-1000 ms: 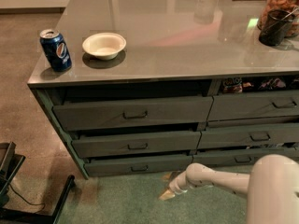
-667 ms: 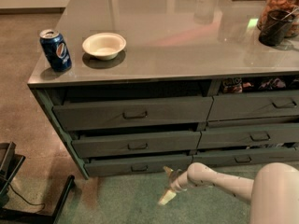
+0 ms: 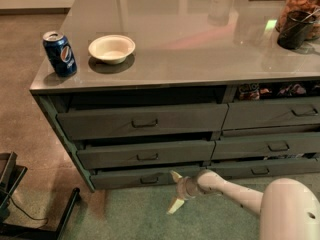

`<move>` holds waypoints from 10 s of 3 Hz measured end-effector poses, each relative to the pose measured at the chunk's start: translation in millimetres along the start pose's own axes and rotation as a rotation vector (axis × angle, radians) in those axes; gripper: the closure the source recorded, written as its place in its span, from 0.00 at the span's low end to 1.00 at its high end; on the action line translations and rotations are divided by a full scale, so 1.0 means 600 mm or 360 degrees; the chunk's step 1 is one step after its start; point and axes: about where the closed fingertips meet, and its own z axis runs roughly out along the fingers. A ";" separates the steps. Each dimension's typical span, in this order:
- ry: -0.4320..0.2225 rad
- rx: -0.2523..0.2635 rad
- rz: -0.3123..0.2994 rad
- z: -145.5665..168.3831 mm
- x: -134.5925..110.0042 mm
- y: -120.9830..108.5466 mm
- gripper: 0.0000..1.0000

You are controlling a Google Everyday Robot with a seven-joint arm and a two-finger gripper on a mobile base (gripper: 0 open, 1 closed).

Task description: Open bottom drawer

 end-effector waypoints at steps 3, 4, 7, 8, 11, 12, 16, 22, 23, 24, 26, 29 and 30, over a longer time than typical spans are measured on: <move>0.0006 -0.0030 -0.0214 0.058 -0.039 -0.050 0.00; 0.0045 -0.0028 -0.0253 0.071 -0.038 -0.060 0.00; 0.0246 -0.0042 -0.0247 0.120 0.013 -0.097 0.00; 0.0246 -0.0042 -0.0247 0.120 0.013 -0.097 0.00; 0.0246 -0.0043 -0.0247 0.120 0.013 -0.097 0.66; 0.0246 -0.0043 -0.0247 0.120 0.013 -0.097 0.88; 0.0240 -0.0011 -0.0189 0.095 0.004 -0.073 1.00; 0.0334 -0.0131 -0.0128 0.052 0.012 -0.026 0.00; 0.0366 -0.0196 -0.0059 0.034 0.021 -0.002 0.00; 0.0378 -0.0268 0.0019 0.021 0.032 0.018 0.00; 0.0328 -0.0454 0.0183 -0.004 0.040 0.055 0.00; 0.0340 -0.0641 0.0401 -0.068 0.021 0.117 0.00; 0.0374 -0.0733 0.0465 -0.086 0.012 0.139 0.00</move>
Offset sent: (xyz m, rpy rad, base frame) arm 0.0463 0.0396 -0.0017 -0.0298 -0.0910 0.1282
